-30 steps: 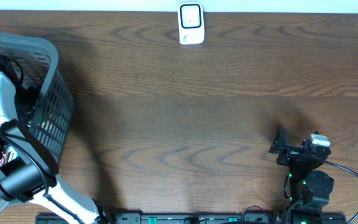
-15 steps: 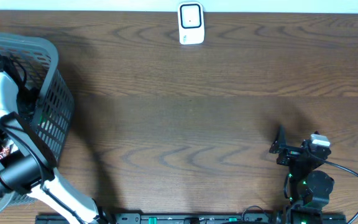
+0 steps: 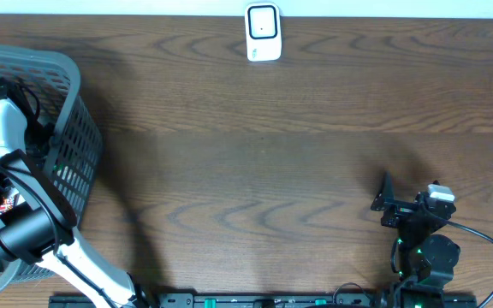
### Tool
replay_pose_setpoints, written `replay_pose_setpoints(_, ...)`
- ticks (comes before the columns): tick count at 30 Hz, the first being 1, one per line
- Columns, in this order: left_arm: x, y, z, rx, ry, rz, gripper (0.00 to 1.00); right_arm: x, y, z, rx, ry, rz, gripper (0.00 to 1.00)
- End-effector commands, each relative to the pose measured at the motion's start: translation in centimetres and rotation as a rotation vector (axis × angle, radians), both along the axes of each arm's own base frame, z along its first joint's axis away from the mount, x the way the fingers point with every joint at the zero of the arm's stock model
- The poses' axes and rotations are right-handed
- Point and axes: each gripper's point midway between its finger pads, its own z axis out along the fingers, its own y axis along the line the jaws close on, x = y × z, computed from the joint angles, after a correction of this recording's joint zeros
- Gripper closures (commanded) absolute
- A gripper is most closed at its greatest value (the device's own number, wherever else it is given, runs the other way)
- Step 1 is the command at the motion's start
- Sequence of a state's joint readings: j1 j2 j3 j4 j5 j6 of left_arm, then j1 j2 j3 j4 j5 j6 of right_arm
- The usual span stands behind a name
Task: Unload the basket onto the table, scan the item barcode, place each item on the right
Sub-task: 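Reach the left gripper into the basket and grasp the green-lidded jar, then carry the jar with the left gripper and set it upright mid-table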
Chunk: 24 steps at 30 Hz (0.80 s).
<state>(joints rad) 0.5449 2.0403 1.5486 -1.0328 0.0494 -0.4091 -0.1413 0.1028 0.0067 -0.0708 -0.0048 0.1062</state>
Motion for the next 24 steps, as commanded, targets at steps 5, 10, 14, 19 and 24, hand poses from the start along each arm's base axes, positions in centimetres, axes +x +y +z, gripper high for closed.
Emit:
replay_pose_setpoints(5, 0.7, 2.4, 6.8, 0.059, -0.076, 0.024, 0.36, 0.0, 0.2, -0.1, 0.013, -0.001, 0.004, 0.01)
replay_pose_setpoints(10, 1.3, 3.2, 17.6, 0.134, -0.304, 0.052, 0.36, 0.0, 0.2, -0.1, 0.012, 0.0, 0.004, 0.01)
replay_pose_setpoints(14, 2.7, -2.1, 25.8, 0.018, -0.631, -0.03, 0.36, 0.0, 0.2, -0.1, 0.013, -0.001, 0.004, 0.01)
replay_pose_setpoints(19, 3.2, -10.7, 31.9, -0.133, -0.857, -0.232, 0.36, 0.0, 0.1, -0.1, 0.013, -0.001, 0.004, 0.01)
replay_pose_setpoints(24, 3.5, -22.5, 33.5, -0.234, -0.889, -0.57, 0.36, 0.0, 0.2, -0.1, 0.013, -0.001, 0.004, 0.01)
